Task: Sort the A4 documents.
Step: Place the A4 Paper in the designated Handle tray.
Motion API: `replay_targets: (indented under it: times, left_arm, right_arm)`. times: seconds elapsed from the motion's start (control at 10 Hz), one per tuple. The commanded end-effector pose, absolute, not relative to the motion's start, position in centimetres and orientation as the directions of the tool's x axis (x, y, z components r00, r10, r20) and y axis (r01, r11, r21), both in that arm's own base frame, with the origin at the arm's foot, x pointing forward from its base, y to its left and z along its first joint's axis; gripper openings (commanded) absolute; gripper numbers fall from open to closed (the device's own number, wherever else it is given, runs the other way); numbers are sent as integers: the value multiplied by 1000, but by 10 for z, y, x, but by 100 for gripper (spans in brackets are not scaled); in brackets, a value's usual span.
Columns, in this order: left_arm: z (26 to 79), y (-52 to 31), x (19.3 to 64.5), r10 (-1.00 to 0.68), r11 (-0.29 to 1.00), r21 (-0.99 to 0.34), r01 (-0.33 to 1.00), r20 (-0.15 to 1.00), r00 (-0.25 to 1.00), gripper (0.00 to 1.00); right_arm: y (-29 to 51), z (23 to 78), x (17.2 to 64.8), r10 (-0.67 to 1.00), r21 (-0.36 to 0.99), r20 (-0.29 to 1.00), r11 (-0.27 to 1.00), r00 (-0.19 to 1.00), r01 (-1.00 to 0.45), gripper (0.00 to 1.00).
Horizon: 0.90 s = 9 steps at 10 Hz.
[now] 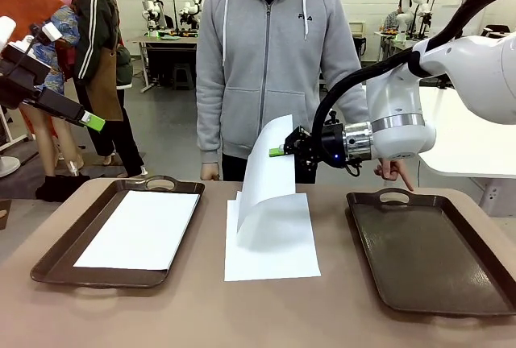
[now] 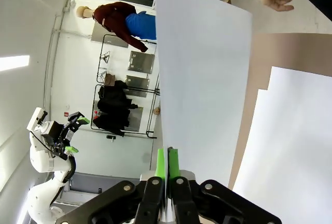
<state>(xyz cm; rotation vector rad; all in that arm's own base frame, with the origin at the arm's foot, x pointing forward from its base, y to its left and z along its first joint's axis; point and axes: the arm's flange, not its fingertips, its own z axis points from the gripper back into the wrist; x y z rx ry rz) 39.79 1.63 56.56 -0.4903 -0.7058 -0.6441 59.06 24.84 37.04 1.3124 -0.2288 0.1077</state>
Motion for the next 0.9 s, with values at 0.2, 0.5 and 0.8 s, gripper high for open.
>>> replay_targets:
  times: [0.2, 0.5, 0.8]
  left_arm:
    - [566, 16, 398, -373, 704, -192, 684, 720, 586, 100]
    - [566, 16, 398, -373, 704, -192, 684, 720, 586, 100]
    - [566, 16, 398, -373, 704, -192, 684, 720, 586, 100]
  right_arm:
    - [249, 370, 591, -58, 943, 228, 263, 972, -206, 0]
    - [222, 388, 547, 83, 897, 261, 348, 962, -274, 1]
    - [154, 428, 512, 93, 905, 278, 308, 956, -294, 1]
